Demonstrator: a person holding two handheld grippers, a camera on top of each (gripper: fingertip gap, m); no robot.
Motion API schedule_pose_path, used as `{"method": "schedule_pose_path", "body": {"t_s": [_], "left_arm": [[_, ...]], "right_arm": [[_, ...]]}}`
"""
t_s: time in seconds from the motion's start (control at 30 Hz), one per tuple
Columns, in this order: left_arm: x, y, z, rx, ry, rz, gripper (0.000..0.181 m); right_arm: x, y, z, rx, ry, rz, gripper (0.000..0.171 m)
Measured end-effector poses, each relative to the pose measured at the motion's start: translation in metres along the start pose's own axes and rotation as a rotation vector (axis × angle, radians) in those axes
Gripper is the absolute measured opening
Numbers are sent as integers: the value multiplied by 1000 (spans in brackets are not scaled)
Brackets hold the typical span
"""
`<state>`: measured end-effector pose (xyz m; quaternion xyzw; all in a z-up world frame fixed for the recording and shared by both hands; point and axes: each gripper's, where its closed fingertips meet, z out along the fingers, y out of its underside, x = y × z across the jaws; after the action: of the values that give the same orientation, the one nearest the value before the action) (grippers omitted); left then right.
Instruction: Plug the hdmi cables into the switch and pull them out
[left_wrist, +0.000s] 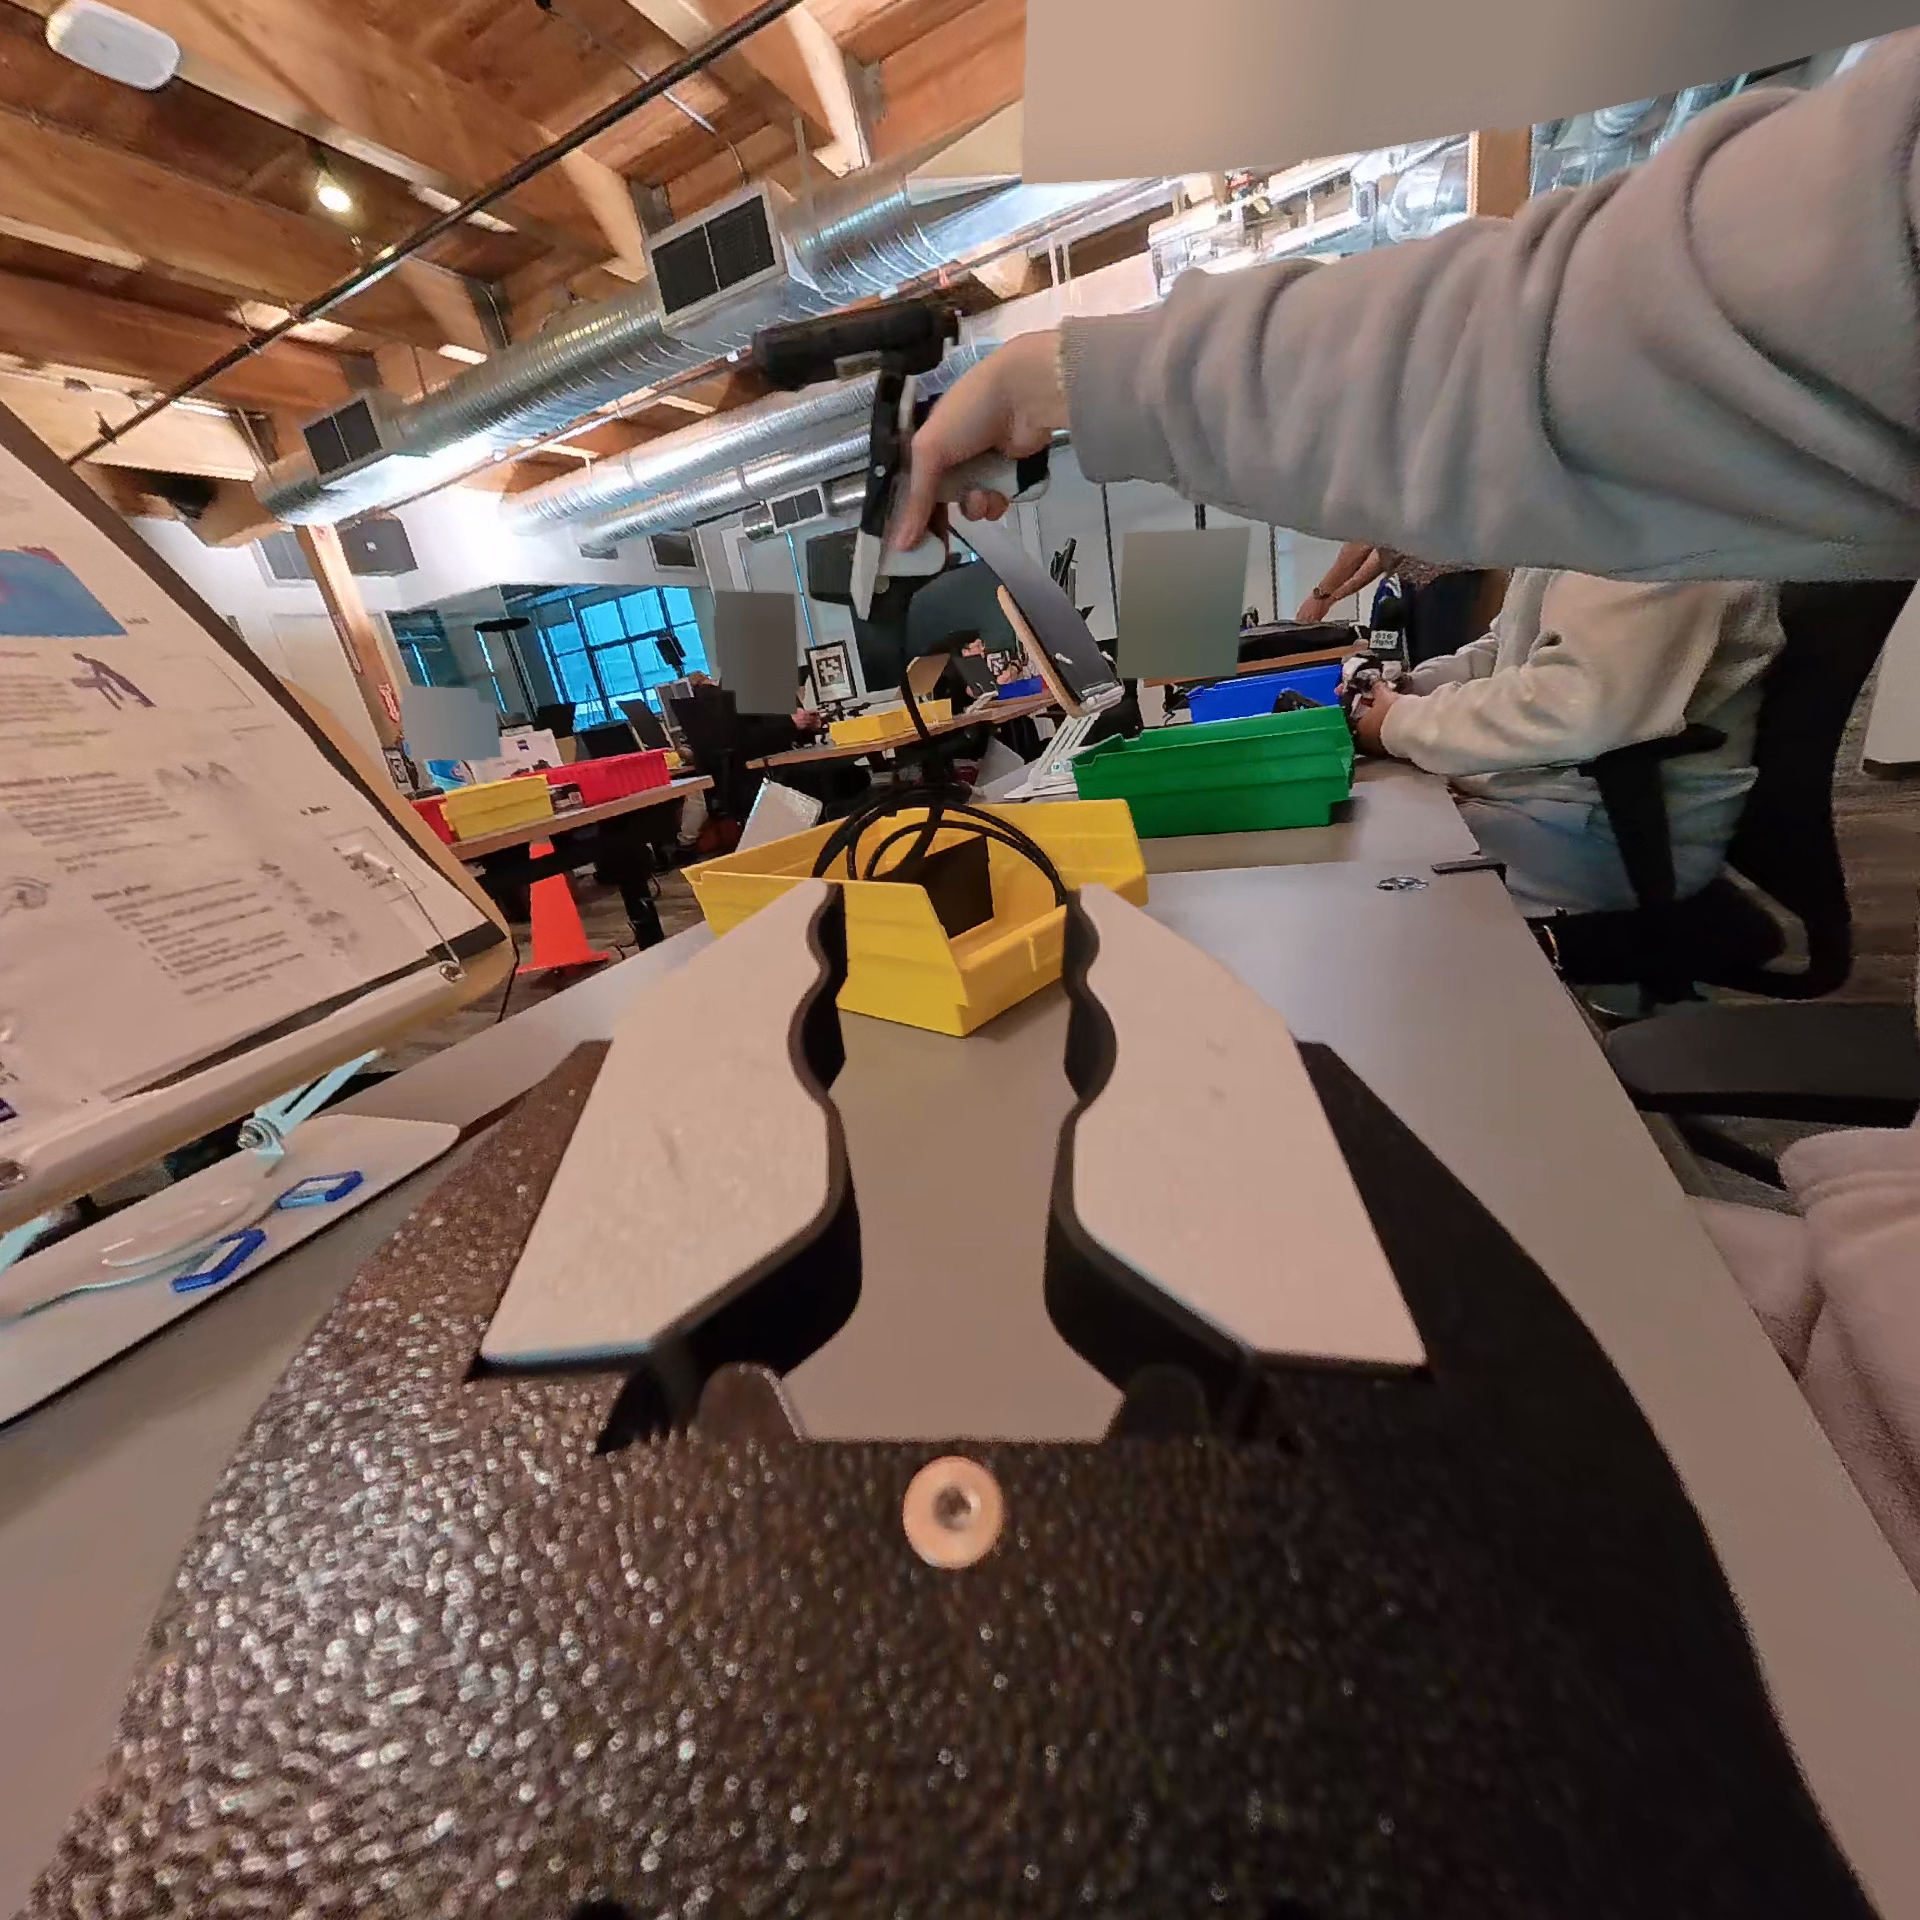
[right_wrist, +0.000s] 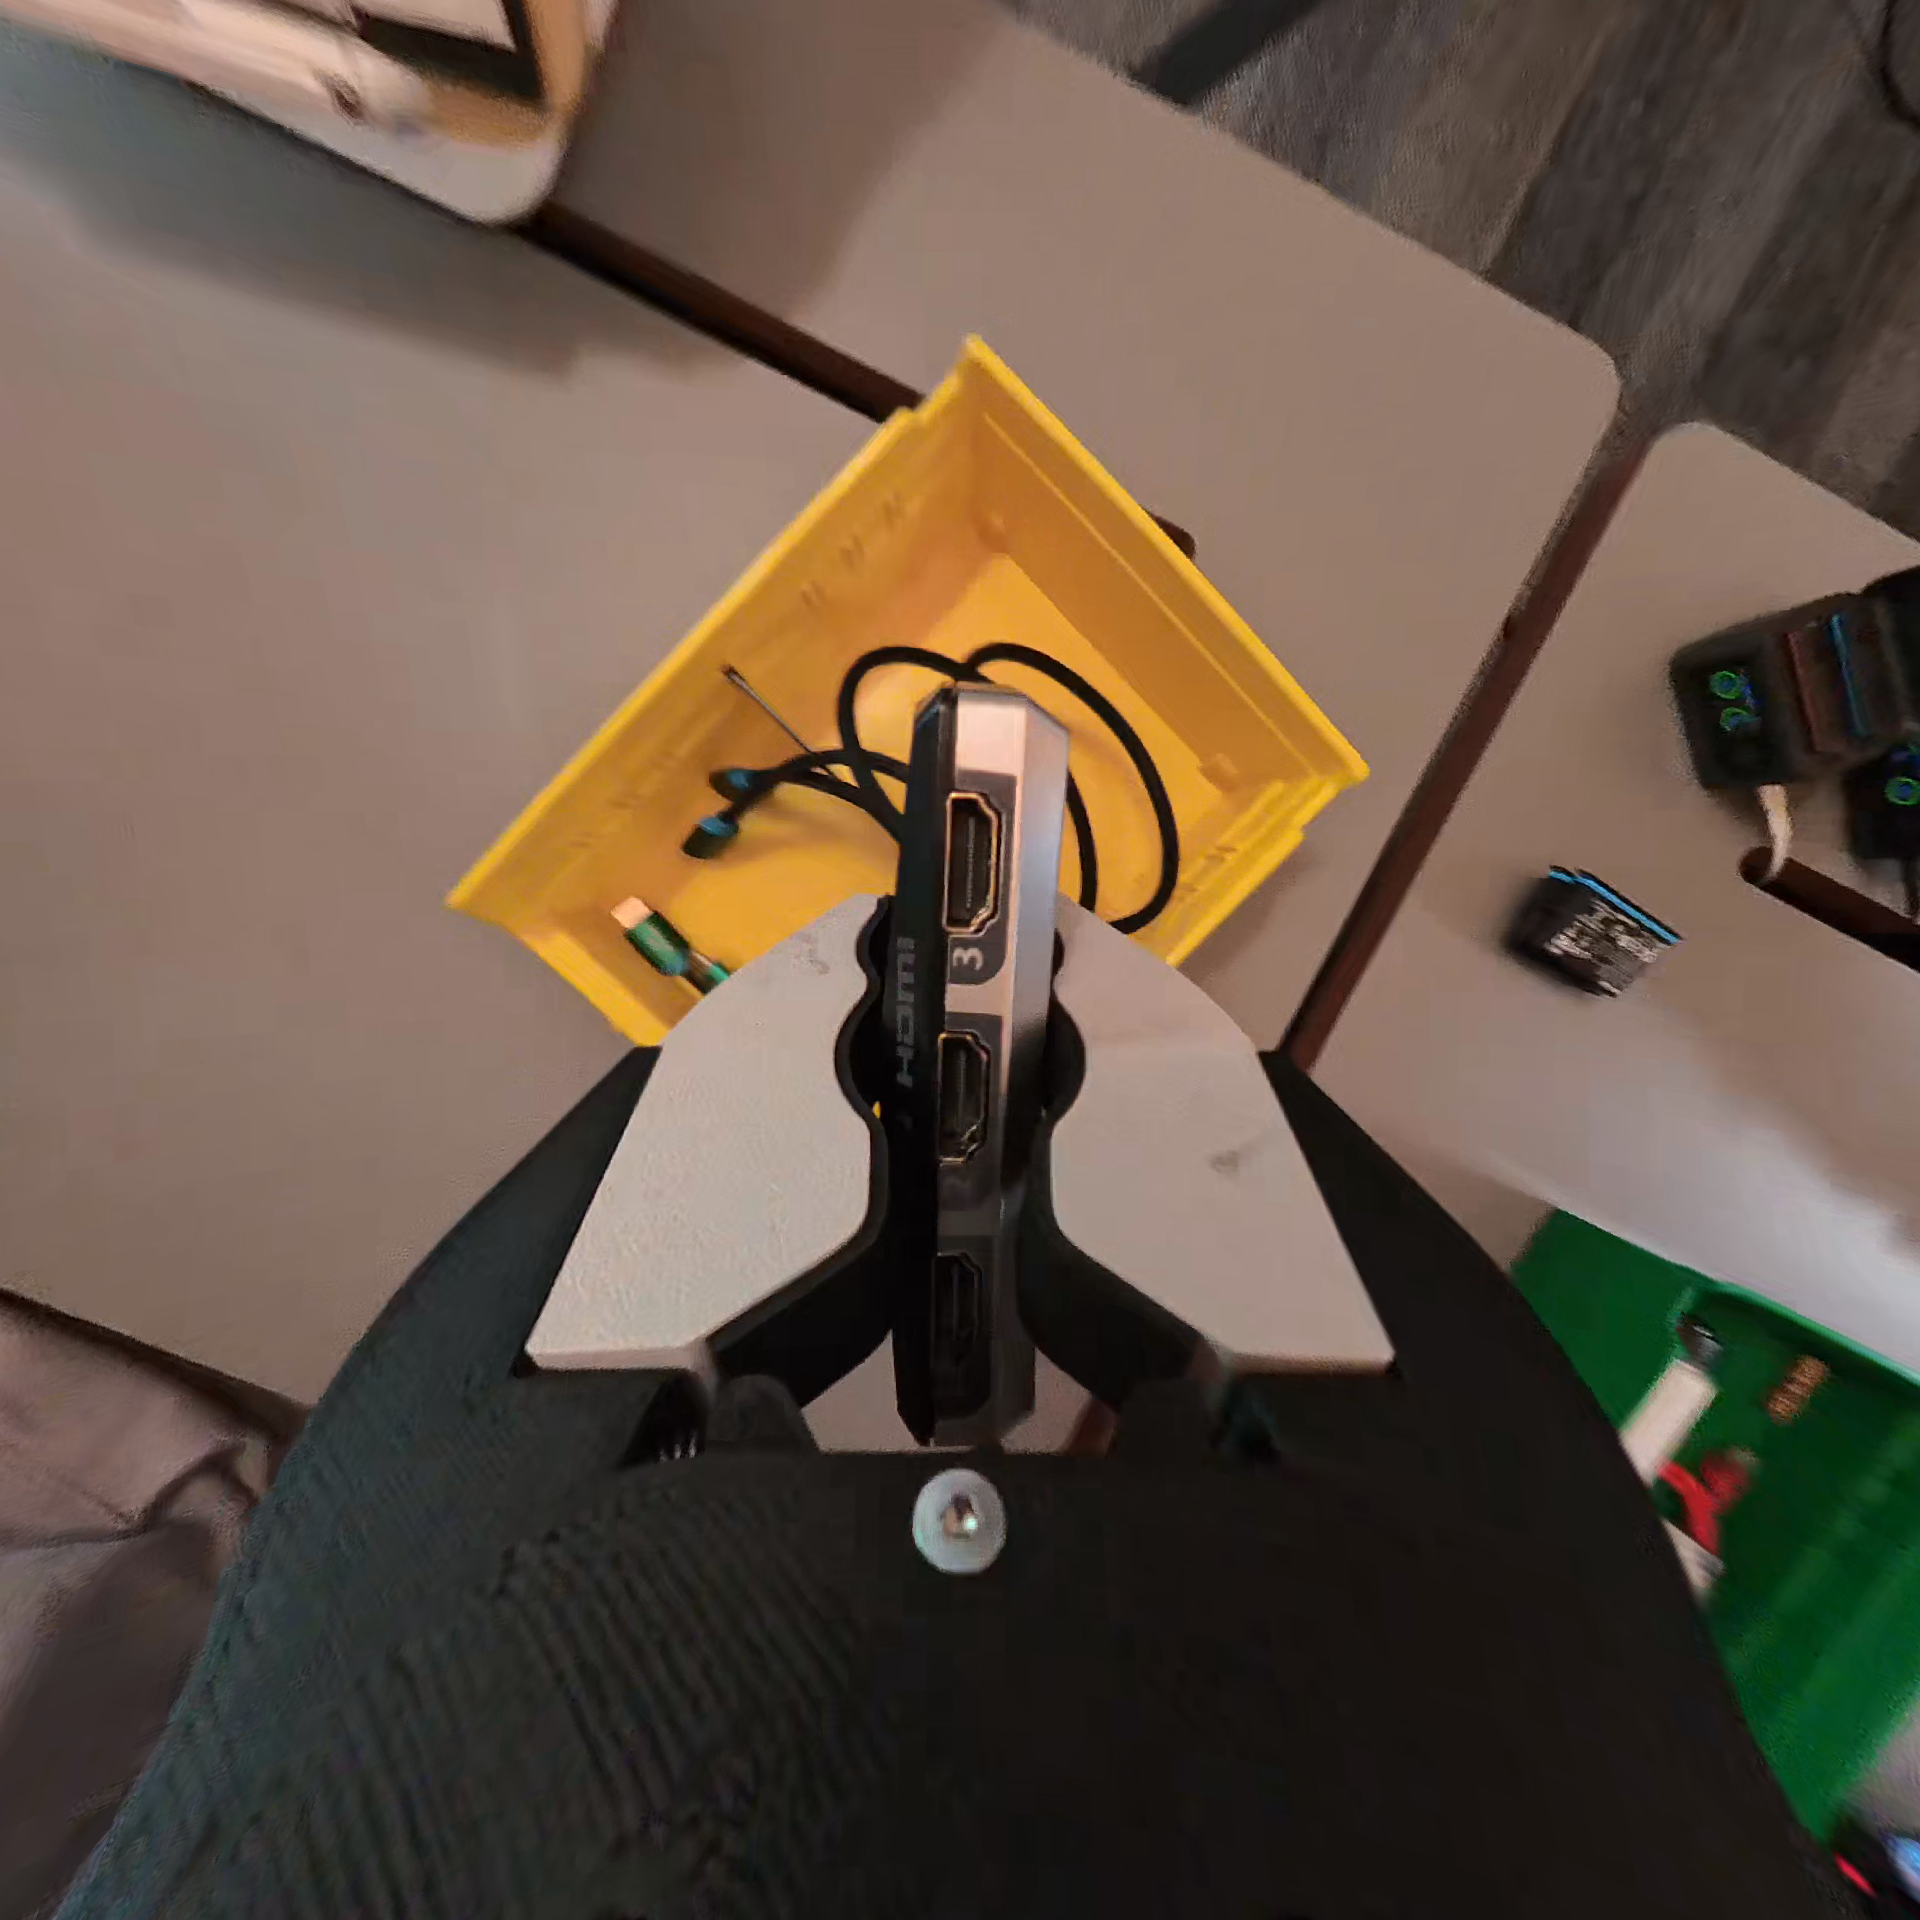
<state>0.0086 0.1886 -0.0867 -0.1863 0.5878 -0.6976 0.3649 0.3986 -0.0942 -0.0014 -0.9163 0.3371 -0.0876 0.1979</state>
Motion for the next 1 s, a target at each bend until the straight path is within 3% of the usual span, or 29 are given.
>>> {"method": "schedule_pose_path", "body": {"t_s": [0.23, 0.43, 0.67, 0.8, 0.9, 1.0], "left_arm": [[3, 13, 4, -38, 34, -31, 39], [-1, 21, 0, -29, 32, -78, 37], [-8, 23, -3, 10, 27, -159, 36], [-7, 27, -4, 5, 41, -179, 36], [-9, 29, -6, -1, 40, -184, 36], [-11, 30, -7, 8, 34, -202, 36]], "right_arm": [[2, -30, 64, -152, 93, -157, 23], [13, -12, 142, -467, 254, -314, 23], [2, -10, 182, -768, 301, -791, 29], [-9, -38, 198, -646, 312, -888, 31], [-13, -63, 203, -461, 328, -872, 48], [-12, -67, 195, -399, 336, -865, 61]]}}
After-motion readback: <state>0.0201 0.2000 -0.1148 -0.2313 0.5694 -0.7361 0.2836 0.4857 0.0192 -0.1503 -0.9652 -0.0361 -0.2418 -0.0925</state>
